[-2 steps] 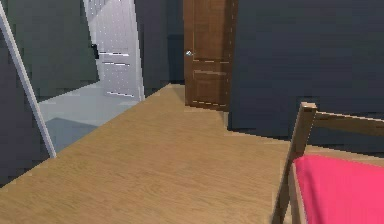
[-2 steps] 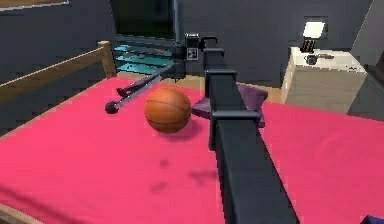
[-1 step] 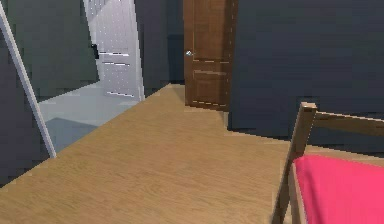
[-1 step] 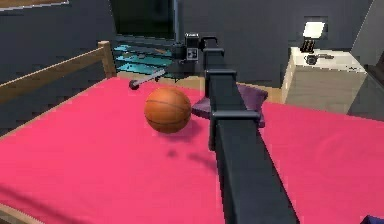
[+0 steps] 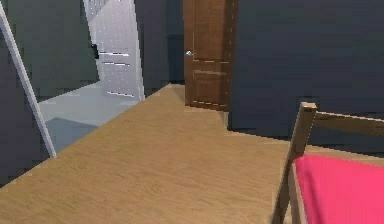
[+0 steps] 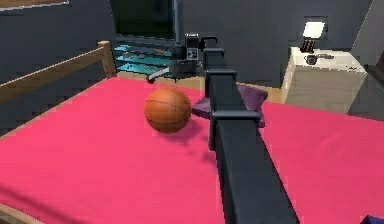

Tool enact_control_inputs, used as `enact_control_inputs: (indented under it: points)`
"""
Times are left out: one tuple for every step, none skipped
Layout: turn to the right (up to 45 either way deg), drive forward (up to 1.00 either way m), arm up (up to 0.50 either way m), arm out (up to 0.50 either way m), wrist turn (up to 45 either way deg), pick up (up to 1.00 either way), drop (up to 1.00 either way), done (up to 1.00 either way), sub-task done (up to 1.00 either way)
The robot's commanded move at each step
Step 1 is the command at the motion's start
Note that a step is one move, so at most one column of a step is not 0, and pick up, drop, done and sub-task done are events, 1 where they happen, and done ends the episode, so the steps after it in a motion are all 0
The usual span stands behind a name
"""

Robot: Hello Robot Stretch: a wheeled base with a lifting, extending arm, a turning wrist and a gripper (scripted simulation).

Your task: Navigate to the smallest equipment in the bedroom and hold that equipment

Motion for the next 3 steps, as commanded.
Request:
enact_control_inputs:
  points:
    - [0.0, 0.0, -0.2, 0.0, 0.0, 0.0, 0.0, 0.0, 0.0]
    - [0.0, 0.0, 0.0, 0.0, 0.0, 1.0, 0.0, 0.0, 0.0]
    - [0.0, 0.0, 0.1, 0.0, 0.0, 0.0, 0.0, 0.0, 0.0]
